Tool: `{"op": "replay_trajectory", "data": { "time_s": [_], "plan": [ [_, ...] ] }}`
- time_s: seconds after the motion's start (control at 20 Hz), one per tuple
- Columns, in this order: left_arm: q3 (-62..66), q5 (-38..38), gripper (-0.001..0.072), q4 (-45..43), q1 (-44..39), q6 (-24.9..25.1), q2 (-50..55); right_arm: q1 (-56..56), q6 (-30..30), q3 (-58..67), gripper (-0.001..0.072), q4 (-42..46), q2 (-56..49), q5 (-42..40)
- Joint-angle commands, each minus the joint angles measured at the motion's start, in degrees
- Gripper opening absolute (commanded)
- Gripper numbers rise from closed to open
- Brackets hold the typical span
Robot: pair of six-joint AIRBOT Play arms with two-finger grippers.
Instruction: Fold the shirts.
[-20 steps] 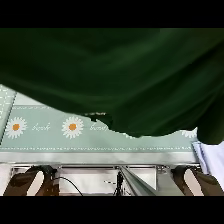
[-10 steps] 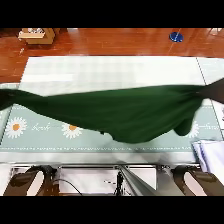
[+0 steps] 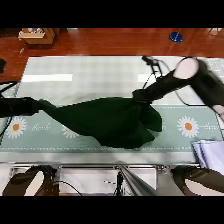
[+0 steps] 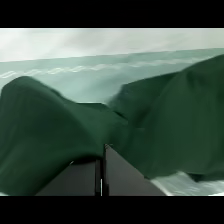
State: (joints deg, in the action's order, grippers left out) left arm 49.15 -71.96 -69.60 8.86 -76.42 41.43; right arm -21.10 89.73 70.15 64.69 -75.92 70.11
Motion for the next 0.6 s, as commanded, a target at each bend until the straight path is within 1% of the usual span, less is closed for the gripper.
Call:
{"op": "replay_trajectory", "data": {
  "time_s": [0.0, 0.15, 0.2, 0.25, 0.3, 0.35, 0.4, 0.45, 0.5, 0.55],
  "plan": [
    [-2.4, 8.3, 0.0035, -6.3, 0.0, 0.9, 5.4, -2.2, -0.4, -0.6, 0.0022, 1.6, -5.9, -9.4],
    [-2.4, 9.5, 0.0037, 0.7, 0.0, 0.7, 9.7, -2.2, -0.4, -0.6, 0.0024, 1.7, -5.9, -11.3],
    [-2.4, 9.6, 0.0060, 3.5, 0.0, 0.7, 11.1, -2.2, -0.6, -0.6, 0.0069, 1.6, -5.9, -11.2],
    [-2.4, 9.9, 0.0160, 6.3, 0.0, 0.7, 12.4, -2.1, -1.0, -0.3, 0.0193, 1.4, -5.9, -10.6],
    [-2.3, 10.3, 0.0351, 8.6, 0.0, 0.7, 13.4, -2.1, -3.0, 0.7, 0.0277, 1.6, -5.7, -8.5],
    [-1.6, 10.5, 0.0522, 9.0, 0.0, 0.7, 13.9, -2.1, -6.1, 2.5, 0.0376, 2.3, -5.3, -5.2],
    [-0.7, 10.4, 0.0625, 8.2, 0.2, 0.8, 14.1, -2.1, -8.3, 4.7, 0.0453, 4.4, -4.6, -1.2],
    [0.7, 9.4, 0.0674, 6.5, 0.4, 0.8, 13.9, -2.1, -10.3, 7.1, 0.0458, 8.5, -3.5, 3.5],
    [2.6, 6.9, 0.0687, 4.0, 1.0, 0.8, 13.8, -2.1, -11.9, 9.6, 0.0458, 15.1, -2.0, 8.9],
    [4.3, 4.0, 0.0686, 1.2, 1.6, 0.7, 13.8, -2.1, -12.3, 11.4, 0.0458, 24.0, -0.1, 13.2]
  ]
}}
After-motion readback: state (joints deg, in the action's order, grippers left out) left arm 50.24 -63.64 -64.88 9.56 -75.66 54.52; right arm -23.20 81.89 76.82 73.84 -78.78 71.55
